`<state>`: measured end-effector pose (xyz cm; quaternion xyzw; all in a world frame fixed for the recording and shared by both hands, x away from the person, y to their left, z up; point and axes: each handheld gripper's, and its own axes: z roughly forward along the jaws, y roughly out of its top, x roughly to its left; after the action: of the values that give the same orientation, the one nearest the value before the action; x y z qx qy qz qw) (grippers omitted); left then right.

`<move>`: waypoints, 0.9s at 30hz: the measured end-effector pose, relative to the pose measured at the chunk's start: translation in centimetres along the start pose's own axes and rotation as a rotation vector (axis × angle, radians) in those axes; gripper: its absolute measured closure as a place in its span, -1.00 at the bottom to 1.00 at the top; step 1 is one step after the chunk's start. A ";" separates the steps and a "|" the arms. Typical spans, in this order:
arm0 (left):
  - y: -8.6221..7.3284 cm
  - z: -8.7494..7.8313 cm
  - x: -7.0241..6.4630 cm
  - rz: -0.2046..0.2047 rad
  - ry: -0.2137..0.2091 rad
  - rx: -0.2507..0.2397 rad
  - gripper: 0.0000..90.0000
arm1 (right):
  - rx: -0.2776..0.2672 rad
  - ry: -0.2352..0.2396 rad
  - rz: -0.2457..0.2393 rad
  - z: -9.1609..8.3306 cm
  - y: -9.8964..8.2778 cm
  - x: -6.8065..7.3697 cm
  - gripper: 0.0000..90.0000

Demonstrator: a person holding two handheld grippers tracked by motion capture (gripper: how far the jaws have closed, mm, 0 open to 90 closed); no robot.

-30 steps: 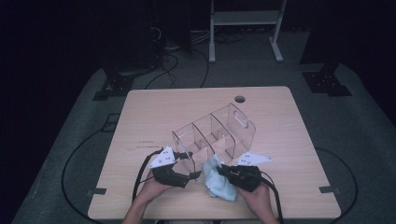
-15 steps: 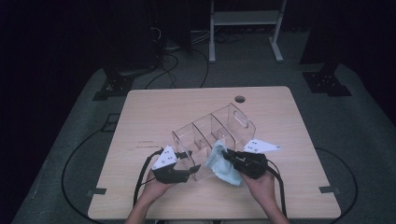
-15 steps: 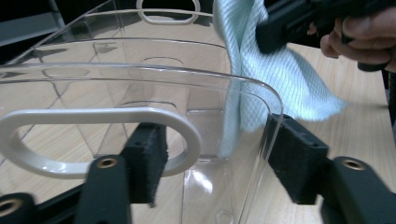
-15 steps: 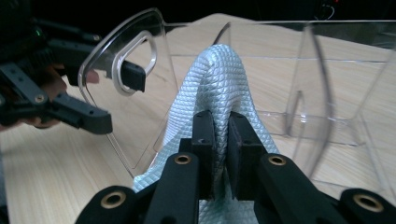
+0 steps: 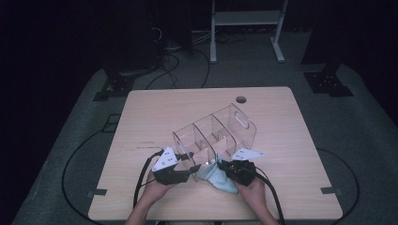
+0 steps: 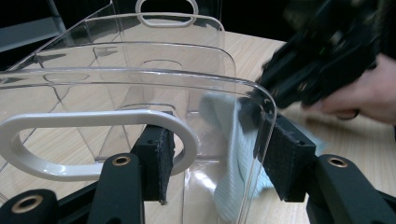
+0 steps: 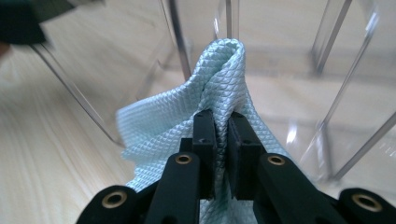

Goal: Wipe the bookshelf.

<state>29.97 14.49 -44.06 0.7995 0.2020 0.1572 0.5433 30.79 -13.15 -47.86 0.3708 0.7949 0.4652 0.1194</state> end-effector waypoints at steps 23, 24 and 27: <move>-0.1 -2.0 1.5 -0.034 0.150 0.044 -0.10 | -0.096 -0.027 0.037 -6.7 -0.3 -2.7 0.83; -0.1 -2.1 1.6 -0.044 0.159 0.049 -0.09 | -0.094 -0.036 0.035 -7.0 -0.3 -2.8 0.83; -0.3 -2.4 1.9 -0.065 0.177 0.045 -0.03 | -0.099 -0.050 0.042 -7.4 -0.3 -3.3 0.82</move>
<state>30.49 17.48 -43.40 0.7874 0.2787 0.2049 0.5102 29.00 -20.36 -44.59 0.3923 0.7598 0.4969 0.1476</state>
